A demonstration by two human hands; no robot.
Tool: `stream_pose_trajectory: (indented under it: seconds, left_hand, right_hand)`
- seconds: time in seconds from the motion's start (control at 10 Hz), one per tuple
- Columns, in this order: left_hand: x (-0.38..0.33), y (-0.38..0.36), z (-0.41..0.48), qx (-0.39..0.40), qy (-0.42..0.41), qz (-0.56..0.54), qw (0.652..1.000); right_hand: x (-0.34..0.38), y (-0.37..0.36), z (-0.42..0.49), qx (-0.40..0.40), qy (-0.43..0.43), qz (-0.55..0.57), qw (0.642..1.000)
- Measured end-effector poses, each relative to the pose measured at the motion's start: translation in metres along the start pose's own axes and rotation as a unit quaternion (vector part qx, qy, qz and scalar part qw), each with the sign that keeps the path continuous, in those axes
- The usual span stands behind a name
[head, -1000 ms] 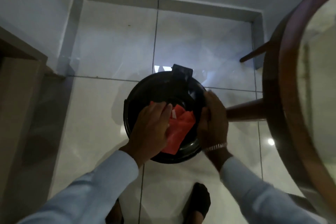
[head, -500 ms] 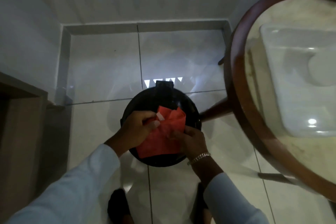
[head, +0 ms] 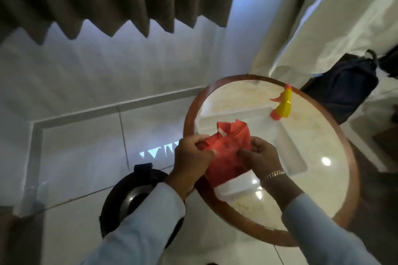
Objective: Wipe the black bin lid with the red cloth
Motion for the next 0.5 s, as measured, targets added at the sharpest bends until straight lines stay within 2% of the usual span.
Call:
stream_pose_trajectory:
  seconds: [0.1,0.2,0.3,0.4,0.5]
  left_hand:
    - [-0.003,-0.031,0.009,-0.077,-0.038,0.091,0.992]
    - [0.011,-0.058,0.015,-0.087,-0.042,0.165,0.982]
    - [0.014,-0.062,0.017,-0.11,-0.038,0.177,0.977]
    - [-0.005,-0.043,0.017,-0.133,-0.034,0.135,0.981]
    - [-0.042,0.002,0.003,-0.179,-0.085,0.103,0.975]
  right_hand:
    - [-0.03,0.012,0.03,0.002,0.003,-0.141,0.99]
    - [-0.065,0.006,0.045,0.061,-0.012,-0.262,0.963]
    - [-0.08,-0.006,0.043,0.098,-0.008,-0.337,0.936]
    - [-0.06,-0.01,0.041,0.123,0.035,-0.438,0.89]
    - [-0.011,-0.006,0.024,0.079,0.115,-0.474,0.87]
Point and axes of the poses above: each hand's wrist, its own z-axis towards the middle knuckle, its own y-axis out of the back of the hand, x = y × z, the point moved 10 cm from there along z, towards the middle knuckle, and after that the axes turned 6 degrees about y, right-handed, at the moved point
